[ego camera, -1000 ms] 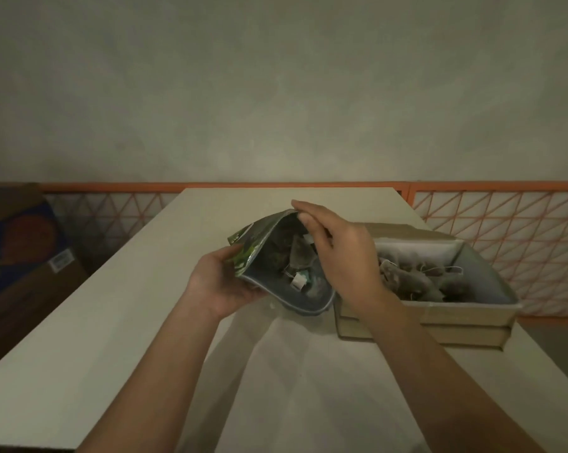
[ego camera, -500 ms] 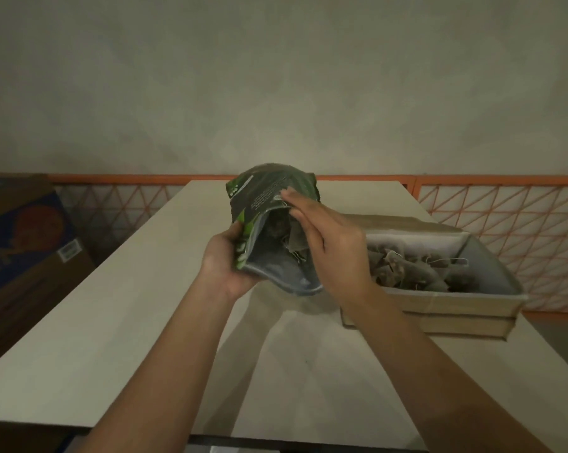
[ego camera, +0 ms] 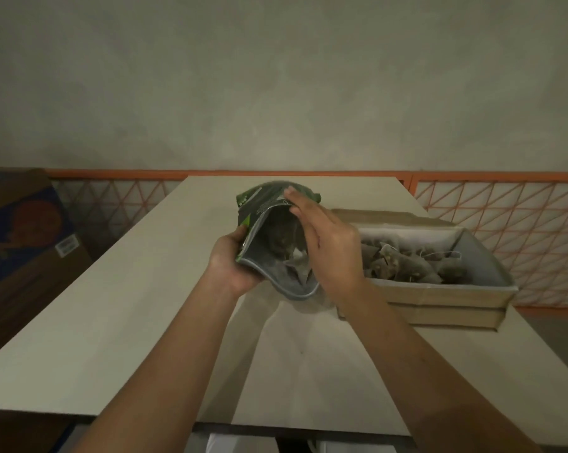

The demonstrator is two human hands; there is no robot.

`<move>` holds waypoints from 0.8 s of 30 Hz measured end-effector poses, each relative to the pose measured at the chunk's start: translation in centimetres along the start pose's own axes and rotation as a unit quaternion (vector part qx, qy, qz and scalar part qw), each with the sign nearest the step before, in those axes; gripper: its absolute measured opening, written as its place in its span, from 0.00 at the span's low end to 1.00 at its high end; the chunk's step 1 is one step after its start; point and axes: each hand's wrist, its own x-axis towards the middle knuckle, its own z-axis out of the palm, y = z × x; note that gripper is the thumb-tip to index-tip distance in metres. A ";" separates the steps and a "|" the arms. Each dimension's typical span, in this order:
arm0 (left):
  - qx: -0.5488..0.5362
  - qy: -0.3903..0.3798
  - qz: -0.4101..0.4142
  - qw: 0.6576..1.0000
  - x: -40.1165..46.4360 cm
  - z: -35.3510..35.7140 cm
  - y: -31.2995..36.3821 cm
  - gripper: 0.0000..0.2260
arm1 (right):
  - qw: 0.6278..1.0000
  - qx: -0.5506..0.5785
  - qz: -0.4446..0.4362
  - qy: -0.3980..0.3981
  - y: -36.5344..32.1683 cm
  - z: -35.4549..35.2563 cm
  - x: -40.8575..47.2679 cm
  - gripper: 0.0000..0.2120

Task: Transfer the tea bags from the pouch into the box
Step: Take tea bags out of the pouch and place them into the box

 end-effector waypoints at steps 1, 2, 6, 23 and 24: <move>0.015 0.011 -0.003 1.000 -0.1 0.0 -0.3 0.21 | 1.000 -0.006 0.009 -0.011 0.3 0.2 -0.2 0.15; 0.024 0.021 -0.005 0.999 0.1 -0.2 -0.5 0.21 | 1.000 -0.005 0.019 -0.024 0.4 0.2 -0.3 0.15; 0.056 0.040 -0.001 0.998 -0.2 -0.9 -0.4 0.20 | 0.996 -0.021 0.044 -0.070 0.2 -0.8 0.2 0.15; 0.632 0.218 0.308 0.676 -1.6 -3.8 -1.8 0.28 | 0.987 -0.072 0.015 -0.145 -0.8 -1.3 0.6 0.15; 0.658 0.225 0.315 0.646 -1.8 -3.9 -1.8 0.26 | 0.987 -0.081 0.012 -0.140 -0.6 -1.4 0.7 0.14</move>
